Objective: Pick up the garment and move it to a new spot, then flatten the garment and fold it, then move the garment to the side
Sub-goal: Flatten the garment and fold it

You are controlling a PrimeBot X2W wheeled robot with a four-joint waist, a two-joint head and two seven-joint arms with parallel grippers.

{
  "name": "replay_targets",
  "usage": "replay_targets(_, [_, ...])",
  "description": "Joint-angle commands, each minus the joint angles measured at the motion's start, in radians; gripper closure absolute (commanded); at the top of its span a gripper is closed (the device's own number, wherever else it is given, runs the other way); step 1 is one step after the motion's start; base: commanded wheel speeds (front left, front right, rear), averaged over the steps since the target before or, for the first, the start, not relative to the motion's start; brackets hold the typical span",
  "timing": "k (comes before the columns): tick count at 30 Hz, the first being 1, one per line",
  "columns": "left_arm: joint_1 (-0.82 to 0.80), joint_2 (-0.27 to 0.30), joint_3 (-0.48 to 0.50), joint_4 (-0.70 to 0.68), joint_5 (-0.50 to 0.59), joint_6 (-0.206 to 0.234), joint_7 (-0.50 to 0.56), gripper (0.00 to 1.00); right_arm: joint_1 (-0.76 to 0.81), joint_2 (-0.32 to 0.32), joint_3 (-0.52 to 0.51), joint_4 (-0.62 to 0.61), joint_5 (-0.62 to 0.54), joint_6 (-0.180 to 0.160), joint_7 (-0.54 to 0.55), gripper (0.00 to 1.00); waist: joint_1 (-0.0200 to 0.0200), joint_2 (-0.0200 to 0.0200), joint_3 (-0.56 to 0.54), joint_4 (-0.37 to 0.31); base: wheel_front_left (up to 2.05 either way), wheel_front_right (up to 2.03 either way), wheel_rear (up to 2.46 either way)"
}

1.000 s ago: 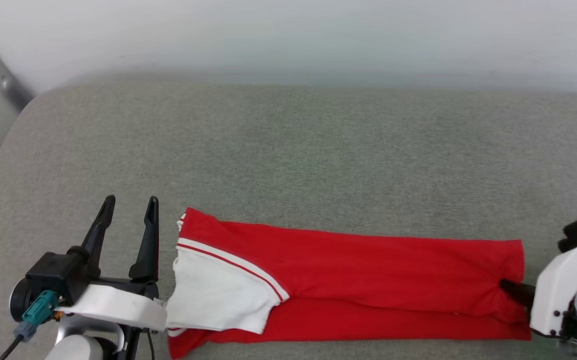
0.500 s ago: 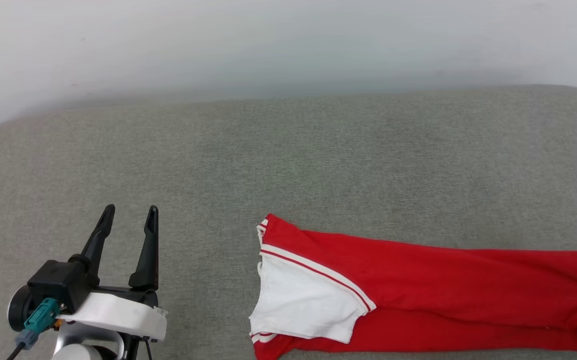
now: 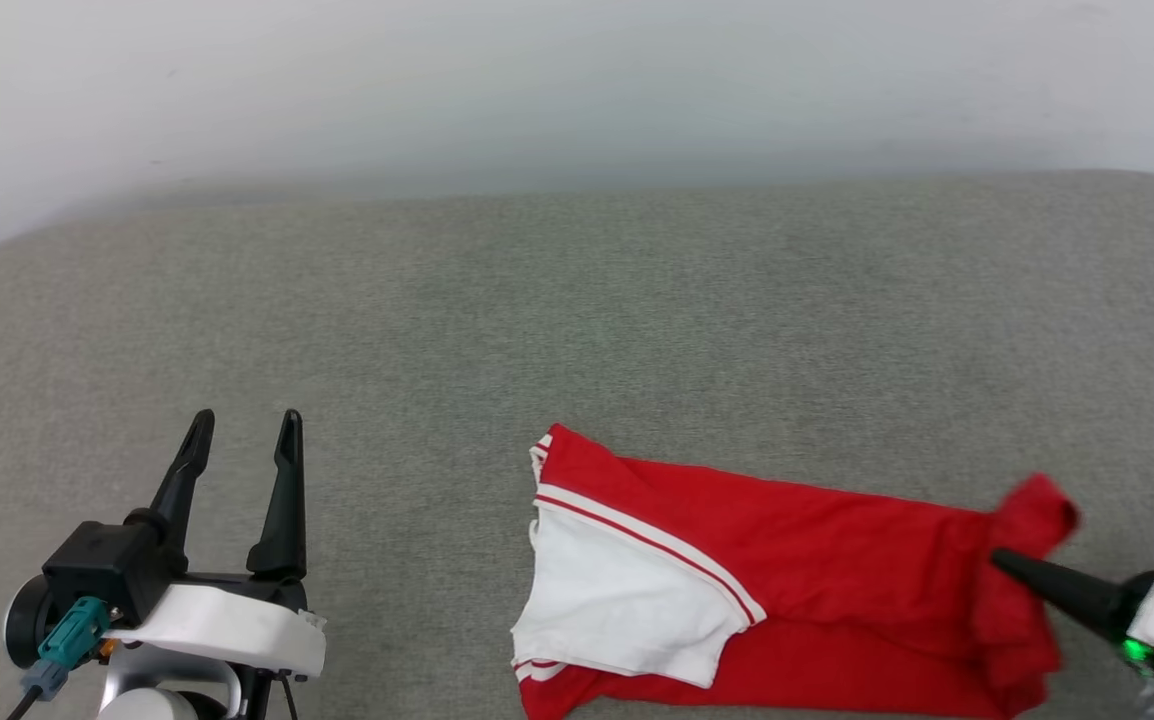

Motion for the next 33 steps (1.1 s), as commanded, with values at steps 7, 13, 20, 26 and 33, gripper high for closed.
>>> replay_targets(7, [-0.017,-0.004,-0.01,0.003,-0.006,-0.008,0.001,0.0,-0.045,0.008,0.277,0.15,0.26,0.0,-0.134,1.0,-0.0001,0.0,0.018,0.067,0.0,0.0,0.0])
replay_targets(13, [-0.044,-0.019,-0.024,0.015,-0.004,-0.015,-0.004,0.0,-0.107,0.007,0.539,0.241,0.37,0.0,-0.27,1.0,-0.0001,0.0,0.041,0.112,0.0,0.0,0.0])
replay_targets(20, [-0.059,-0.032,-0.028,0.031,-0.01,-0.019,-0.013,0.0,-0.164,0.007,0.757,0.327,0.408,0.0,-0.398,1.0,-0.0001,0.0,0.062,0.147,0.0,0.0,0.0])
replay_targets(26, [-0.062,-0.04,-0.023,0.051,-0.019,-0.028,-0.023,0.0,-0.202,0.001,0.85,0.356,0.376,0.0,-0.499,0.0,-0.0001,0.0,0.075,0.151,0.0,0.0,0.0])
replay_targets(33, [-0.054,-0.041,-0.029,0.066,-0.014,-0.024,-0.023,0.0,-0.165,-0.101,0.886,0.232,0.291,0.0,-0.628,0.0,-0.0001,0.0,0.043,0.131,0.0,0.0,0.0])
